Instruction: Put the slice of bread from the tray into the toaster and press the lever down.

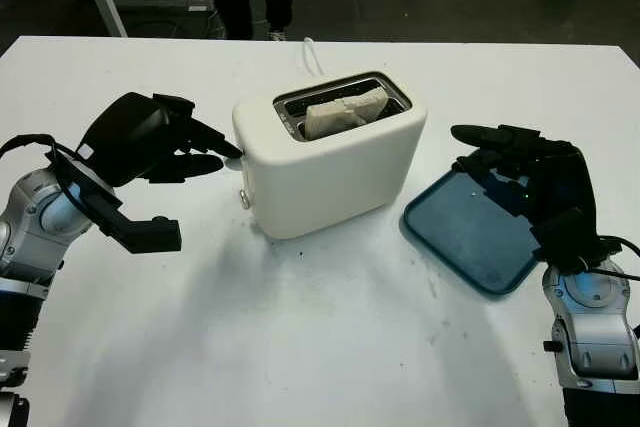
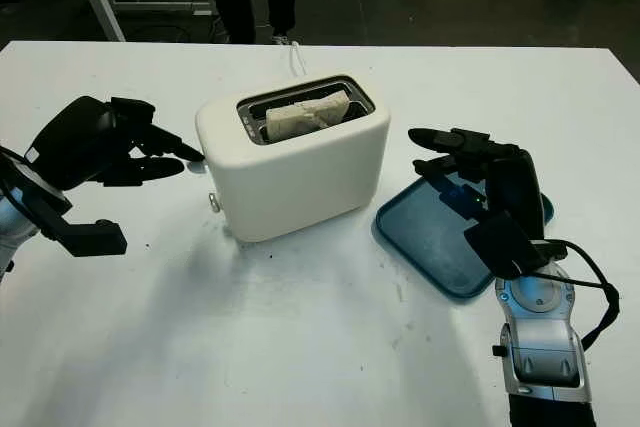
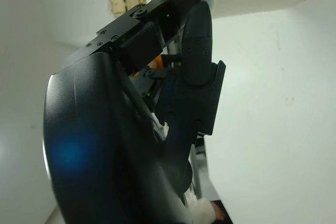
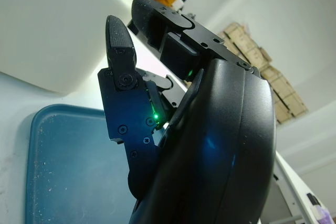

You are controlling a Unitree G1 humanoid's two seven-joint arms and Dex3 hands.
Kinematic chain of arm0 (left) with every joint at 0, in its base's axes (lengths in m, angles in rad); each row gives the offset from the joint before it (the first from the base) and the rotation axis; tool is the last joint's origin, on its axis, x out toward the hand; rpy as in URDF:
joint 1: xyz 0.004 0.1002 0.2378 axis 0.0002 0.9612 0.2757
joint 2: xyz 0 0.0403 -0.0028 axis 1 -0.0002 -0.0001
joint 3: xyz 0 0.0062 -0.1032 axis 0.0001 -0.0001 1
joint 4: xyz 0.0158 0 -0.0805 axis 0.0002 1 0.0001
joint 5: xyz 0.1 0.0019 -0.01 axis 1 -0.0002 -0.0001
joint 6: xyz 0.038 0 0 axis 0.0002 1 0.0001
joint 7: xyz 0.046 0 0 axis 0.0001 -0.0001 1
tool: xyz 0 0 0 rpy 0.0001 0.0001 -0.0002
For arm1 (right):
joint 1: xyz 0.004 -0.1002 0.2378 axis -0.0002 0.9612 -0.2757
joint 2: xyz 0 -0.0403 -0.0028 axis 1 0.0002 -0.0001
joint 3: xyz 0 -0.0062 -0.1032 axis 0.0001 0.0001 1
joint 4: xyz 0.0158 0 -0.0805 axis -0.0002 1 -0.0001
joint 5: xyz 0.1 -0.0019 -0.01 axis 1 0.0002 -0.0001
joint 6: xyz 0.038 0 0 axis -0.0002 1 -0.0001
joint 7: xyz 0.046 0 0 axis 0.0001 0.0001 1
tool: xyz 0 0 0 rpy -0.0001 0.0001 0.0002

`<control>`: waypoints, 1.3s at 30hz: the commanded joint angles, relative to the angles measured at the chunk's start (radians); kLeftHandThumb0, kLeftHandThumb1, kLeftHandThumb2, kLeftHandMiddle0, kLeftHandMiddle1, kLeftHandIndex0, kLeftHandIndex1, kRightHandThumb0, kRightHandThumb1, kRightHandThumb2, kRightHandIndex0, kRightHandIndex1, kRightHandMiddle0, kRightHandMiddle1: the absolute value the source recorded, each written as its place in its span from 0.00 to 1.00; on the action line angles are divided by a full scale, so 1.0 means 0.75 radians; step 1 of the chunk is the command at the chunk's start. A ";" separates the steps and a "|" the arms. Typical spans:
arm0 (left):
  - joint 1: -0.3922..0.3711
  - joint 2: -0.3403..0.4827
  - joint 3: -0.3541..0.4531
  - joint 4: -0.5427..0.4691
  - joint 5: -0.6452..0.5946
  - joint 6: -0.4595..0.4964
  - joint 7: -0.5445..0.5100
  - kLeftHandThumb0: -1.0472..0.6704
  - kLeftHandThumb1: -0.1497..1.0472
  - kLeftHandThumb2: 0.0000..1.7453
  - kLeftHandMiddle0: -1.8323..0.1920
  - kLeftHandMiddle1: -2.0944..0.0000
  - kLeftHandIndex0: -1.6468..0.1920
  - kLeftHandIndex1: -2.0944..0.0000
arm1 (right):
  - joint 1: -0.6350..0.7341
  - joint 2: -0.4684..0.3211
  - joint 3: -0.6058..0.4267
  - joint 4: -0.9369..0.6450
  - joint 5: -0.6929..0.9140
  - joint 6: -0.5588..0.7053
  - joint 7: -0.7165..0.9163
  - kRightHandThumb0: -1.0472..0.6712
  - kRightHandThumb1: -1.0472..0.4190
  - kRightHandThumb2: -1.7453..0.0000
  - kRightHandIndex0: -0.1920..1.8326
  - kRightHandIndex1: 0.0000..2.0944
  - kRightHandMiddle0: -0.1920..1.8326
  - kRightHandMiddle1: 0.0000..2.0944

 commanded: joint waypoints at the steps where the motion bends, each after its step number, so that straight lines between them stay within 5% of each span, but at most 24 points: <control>1: -0.019 -0.003 -0.022 0.010 0.005 0.001 -0.013 0.45 0.89 0.13 0.55 0.27 0.31 0.99 | -0.001 0.002 -0.010 -0.004 0.005 -0.030 0.000 0.36 0.09 0.92 0.53 0.34 0.61 0.00; 39: -0.023 -0.001 -0.038 -0.005 -0.003 0.004 -0.071 0.46 0.89 0.11 0.54 0.29 0.30 0.98 | -0.016 0.017 -0.005 0.010 0.018 -0.038 -0.002 0.37 0.09 0.93 0.54 0.32 0.60 0.00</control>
